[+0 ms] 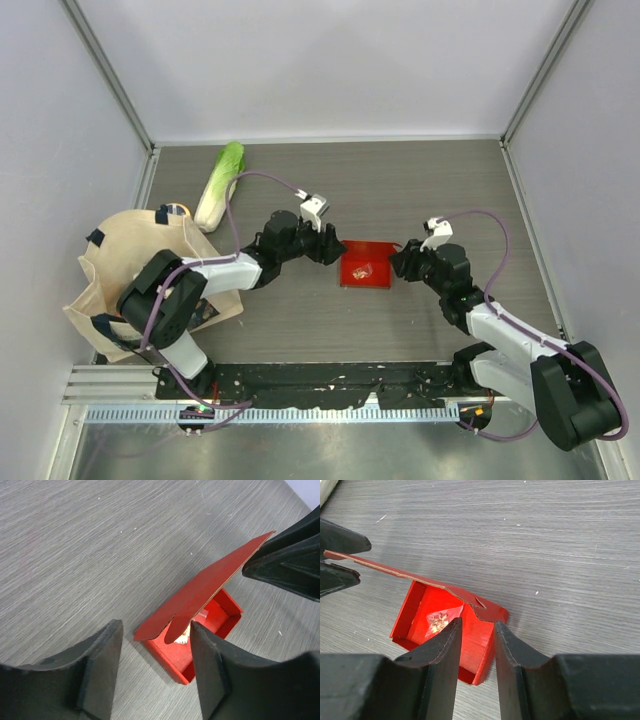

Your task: Fold the paper box

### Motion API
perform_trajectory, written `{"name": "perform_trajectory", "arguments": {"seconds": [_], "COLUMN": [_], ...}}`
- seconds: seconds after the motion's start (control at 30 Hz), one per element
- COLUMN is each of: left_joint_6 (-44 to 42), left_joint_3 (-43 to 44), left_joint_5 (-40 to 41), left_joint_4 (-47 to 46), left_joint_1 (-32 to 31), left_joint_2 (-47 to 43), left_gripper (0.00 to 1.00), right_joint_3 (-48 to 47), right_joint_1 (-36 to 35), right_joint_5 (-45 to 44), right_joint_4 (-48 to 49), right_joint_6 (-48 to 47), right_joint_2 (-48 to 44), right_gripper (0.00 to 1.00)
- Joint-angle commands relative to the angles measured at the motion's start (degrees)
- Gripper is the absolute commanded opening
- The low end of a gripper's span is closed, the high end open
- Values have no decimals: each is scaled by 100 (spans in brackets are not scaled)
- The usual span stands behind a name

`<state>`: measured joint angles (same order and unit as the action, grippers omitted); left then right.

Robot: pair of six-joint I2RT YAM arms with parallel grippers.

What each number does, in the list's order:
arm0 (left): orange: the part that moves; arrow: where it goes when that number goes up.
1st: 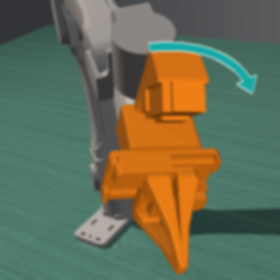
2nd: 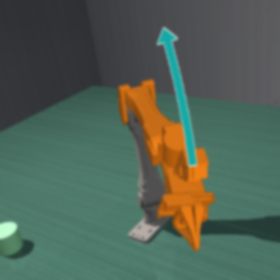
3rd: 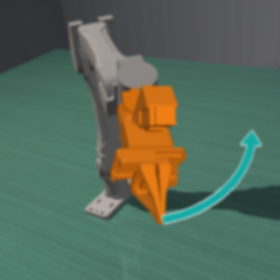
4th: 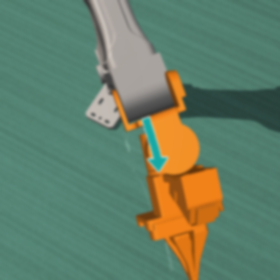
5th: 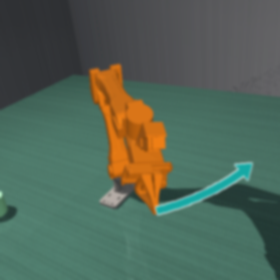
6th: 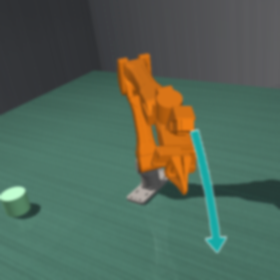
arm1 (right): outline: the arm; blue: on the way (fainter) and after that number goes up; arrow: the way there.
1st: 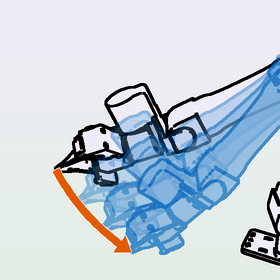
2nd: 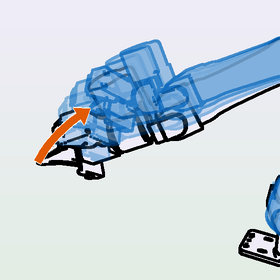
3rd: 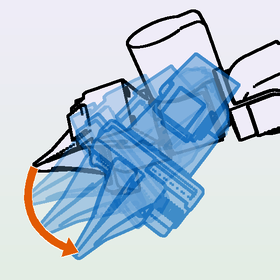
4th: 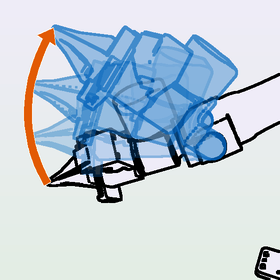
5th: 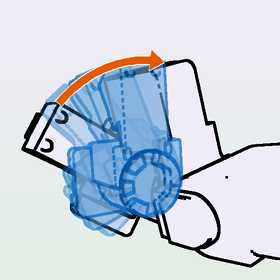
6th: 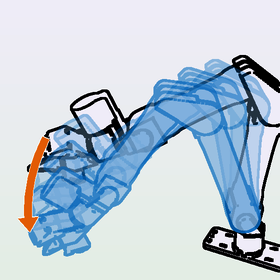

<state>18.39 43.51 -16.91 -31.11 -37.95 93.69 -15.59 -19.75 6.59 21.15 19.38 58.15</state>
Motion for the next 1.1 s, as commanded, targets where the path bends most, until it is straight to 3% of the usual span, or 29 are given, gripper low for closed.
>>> {"name": "perform_trajectory", "arguments": {"seconds": [0.0,0.07,0.43,0.7,0.87,1.07], "left_joint_6": [-398,-494,-459,-292,-240,-152], "left_joint_3": [237,430,589,677,747,782], "left_joint_5": [-190,-286,-270,-6,713,1916], "left_joint_4": [184,481,765,791,791,659], "left_joint_1": [34,34,25,-54,-317,-678], "left_joint_2": [131,193,325,282,220,167], "left_gripper": [55,47,27,12,0,0], "right_joint_3": [-312,-374,-330,-260,-163,-233], "right_joint_1": [15,15,15,6,-213,-845], "right_joint_5": [-17,-17,-140,-342,-632,-2081], "right_joint_4": [364,329,460,663,978,1268], "right_joint_6": [-215,-232,-206,39,189,-21], "right_joint_2": [108,196,320,302,267,337], "right_gripper": [36,34,25,7,1,1]}}
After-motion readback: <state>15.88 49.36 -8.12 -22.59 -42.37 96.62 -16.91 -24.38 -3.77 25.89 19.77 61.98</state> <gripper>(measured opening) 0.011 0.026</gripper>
